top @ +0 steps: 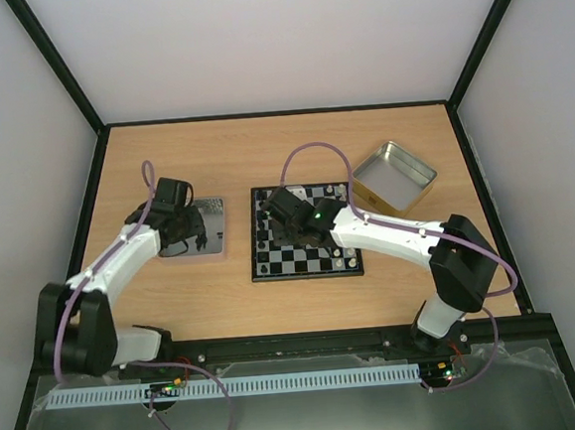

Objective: Set up the chess pieces on the board
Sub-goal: Pick up the chess piece from the storage box.

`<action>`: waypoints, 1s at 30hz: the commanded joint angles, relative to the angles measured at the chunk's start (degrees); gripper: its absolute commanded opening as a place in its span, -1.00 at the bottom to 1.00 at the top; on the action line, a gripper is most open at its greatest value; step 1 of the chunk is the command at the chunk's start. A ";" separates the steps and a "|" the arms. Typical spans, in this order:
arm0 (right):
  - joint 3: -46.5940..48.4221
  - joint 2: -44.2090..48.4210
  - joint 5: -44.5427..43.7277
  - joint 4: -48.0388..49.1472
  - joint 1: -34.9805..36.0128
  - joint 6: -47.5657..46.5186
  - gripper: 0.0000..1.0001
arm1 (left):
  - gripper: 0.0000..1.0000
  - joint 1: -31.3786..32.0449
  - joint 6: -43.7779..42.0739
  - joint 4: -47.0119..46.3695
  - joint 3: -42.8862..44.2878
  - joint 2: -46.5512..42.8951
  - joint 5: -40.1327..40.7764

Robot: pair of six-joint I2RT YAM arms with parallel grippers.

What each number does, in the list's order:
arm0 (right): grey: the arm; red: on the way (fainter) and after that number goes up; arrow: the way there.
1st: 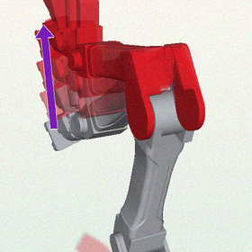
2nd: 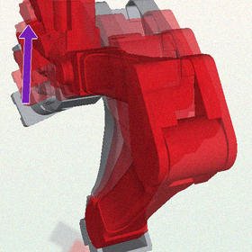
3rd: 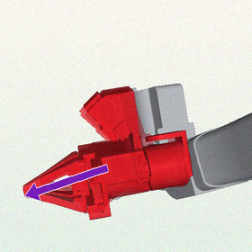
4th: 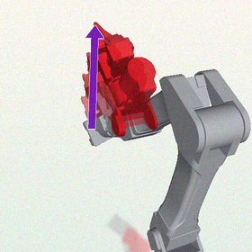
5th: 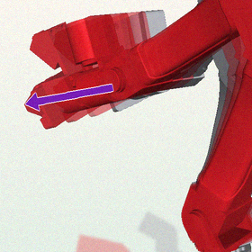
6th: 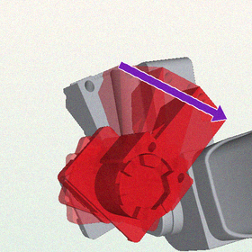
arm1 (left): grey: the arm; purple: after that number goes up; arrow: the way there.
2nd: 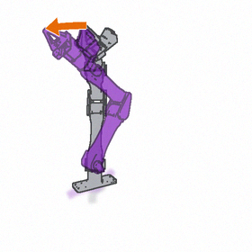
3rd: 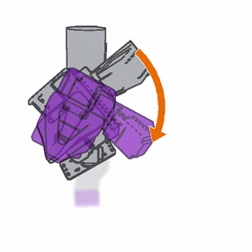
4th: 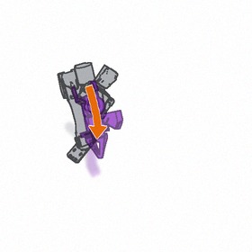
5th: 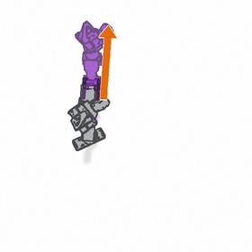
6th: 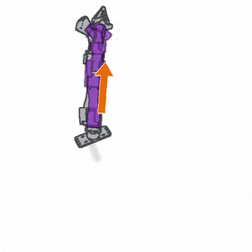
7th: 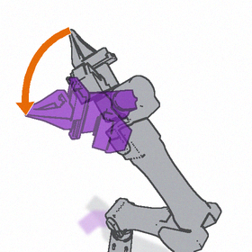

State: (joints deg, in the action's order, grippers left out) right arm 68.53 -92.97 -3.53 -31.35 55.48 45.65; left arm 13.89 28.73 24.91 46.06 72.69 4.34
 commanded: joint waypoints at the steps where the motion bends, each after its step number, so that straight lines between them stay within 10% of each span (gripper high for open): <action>1: -1.25 0.42 -2.19 3.36 -0.83 -3.62 -0.23 | -0.22 -0.88 2.04 2.28 3.51 7.91 -2.50; 30: -7.49 5.56 -5.08 9.51 -2.61 -3.17 -0.32 | -0.59 -1.37 -3.36 5.68 4.78 20.52 -2.94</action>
State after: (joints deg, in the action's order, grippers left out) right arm 62.39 -89.71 -6.39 -23.09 53.10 41.43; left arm 12.82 26.04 29.19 50.50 91.90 1.37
